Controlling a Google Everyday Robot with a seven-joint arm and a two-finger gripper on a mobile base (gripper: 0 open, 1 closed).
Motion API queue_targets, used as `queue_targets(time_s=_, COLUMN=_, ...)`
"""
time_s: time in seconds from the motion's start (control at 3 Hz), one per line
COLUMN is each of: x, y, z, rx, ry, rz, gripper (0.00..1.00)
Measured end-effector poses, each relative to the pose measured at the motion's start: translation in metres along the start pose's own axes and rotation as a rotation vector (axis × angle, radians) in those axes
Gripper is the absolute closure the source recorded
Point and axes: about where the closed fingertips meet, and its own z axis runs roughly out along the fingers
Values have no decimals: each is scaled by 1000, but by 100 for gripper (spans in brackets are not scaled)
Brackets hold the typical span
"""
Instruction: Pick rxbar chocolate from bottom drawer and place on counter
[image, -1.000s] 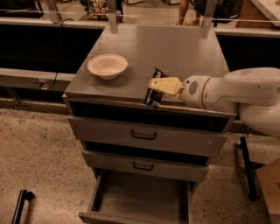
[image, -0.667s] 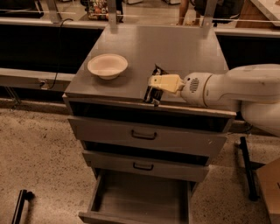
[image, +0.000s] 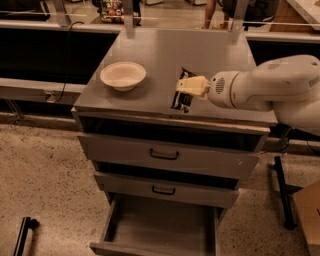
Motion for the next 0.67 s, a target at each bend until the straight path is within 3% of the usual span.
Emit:
queue_targets(time_s=0.33, x=24, y=37, z=20, rx=-103, ry=15, rz=-32, gripper=100)
queue_targets(time_s=0.67, x=40, y=58, z=36, rx=-175, ry=34, rz=-64, gripper=100)
